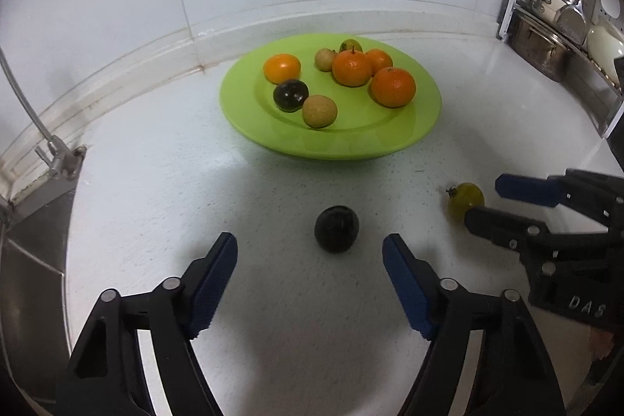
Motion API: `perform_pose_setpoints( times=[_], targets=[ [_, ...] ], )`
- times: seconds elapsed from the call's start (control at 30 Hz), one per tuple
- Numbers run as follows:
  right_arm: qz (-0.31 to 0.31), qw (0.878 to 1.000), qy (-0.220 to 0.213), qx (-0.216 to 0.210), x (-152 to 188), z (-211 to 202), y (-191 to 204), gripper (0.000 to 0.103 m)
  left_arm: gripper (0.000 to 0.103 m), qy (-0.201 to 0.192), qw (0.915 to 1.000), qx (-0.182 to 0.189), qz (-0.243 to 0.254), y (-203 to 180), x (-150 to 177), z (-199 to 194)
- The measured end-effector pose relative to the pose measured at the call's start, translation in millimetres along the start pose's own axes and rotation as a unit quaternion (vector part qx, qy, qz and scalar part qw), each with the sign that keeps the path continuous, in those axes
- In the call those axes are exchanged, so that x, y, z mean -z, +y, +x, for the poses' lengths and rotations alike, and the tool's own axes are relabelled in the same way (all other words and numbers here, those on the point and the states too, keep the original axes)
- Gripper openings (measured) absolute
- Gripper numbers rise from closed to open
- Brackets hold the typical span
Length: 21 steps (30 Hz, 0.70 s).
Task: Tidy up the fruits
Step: 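Move both tools back toward the last plum and green tomato, then grasp the dark plum with the left tool while the right tool grasps the green tomato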
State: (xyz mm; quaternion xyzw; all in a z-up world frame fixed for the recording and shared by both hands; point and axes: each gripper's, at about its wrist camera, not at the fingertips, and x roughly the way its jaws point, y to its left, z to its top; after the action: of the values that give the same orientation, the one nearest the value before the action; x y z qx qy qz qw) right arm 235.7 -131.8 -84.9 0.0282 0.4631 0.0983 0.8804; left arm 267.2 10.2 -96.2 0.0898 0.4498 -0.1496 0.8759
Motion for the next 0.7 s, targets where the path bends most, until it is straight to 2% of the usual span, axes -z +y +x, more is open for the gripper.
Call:
perform_pose_setpoints(
  times=[0.27,0.33,0.43,0.6,0.7],
  targets=[
    [0.005,1.000,0.010,-0.017,-2,8,0,0.041,0.055,0.012,0.9997,0.018,-0.012,-2,-8,15],
    [0.005,1.000,0.011,-0.023,-4,10,1,0.036,0.048,0.017,0.9995,0.022,-0.015,-2,-8,17],
    [0.001,1.000,0.012,-0.022,-5,12,2,0.035,0.038,0.026,0.9991,0.028,-0.020,-2,-8,22],
    [0.002,1.000,0.019,-0.024,-6,17,0,0.030,0.029,0.029,0.9984,0.041,-0.026,-2,-8,22],
    [0.001,1.000,0.017,-0.026,-6,17,0,0.030,0.027,0.026,0.9987,0.037,-0.024,-3,-8,19]
  ],
)
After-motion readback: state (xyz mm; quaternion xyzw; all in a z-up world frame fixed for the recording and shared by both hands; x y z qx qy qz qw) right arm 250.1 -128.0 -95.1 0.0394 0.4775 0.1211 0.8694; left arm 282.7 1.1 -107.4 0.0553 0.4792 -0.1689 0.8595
